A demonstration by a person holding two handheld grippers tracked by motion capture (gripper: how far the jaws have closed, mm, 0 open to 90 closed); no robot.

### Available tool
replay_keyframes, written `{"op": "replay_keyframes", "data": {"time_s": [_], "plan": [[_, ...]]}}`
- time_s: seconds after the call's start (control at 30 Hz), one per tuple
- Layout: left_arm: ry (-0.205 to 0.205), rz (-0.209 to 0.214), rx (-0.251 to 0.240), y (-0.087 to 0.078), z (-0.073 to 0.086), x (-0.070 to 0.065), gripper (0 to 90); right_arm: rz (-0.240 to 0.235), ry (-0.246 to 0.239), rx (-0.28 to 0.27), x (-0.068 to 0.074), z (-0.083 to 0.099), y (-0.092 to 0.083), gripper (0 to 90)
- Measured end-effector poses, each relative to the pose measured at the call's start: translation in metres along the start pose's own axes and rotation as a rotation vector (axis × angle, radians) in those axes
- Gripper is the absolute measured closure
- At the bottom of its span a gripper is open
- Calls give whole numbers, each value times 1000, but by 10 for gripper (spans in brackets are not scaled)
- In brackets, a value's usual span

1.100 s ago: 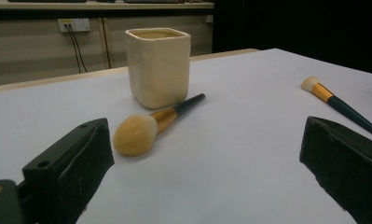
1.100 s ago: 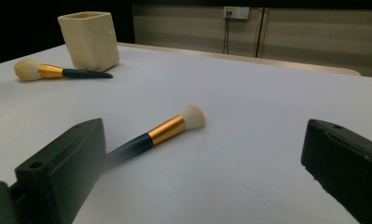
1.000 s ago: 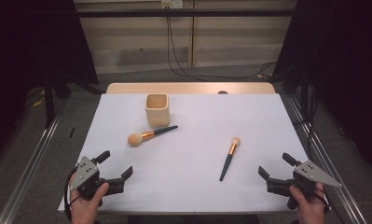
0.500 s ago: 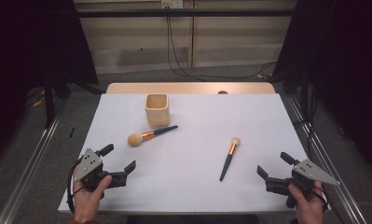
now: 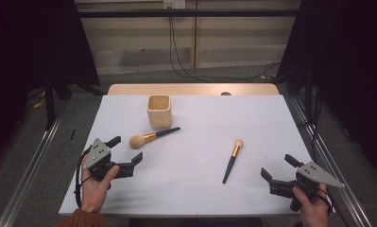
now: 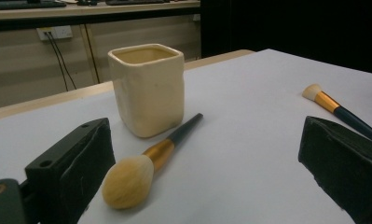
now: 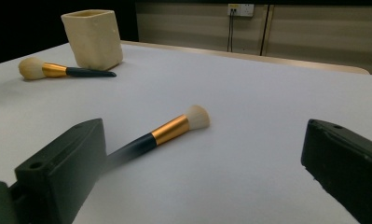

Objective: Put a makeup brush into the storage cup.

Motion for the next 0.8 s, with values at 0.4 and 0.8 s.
{"op": "replay_keyframes", "data": {"time_s": [0.4, 0.8], "plan": [[5, -23, -7, 25, -11, 11, 29, 5, 8, -1, -2, 0, -1, 0], [13, -18, -24, 43, -27, 11, 29, 1, 1, -4, 0, 0, -1, 0]]}}
Point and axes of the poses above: each handheld gripper's, and its own axes: y roughly forward along the jaws, z roughly out of its underside, x roughly to its left, the point moved 7 cm from there along y, roughly forward along the jaws, and after that the axes turned 7 degrees about -x, right-handed, at the moved point
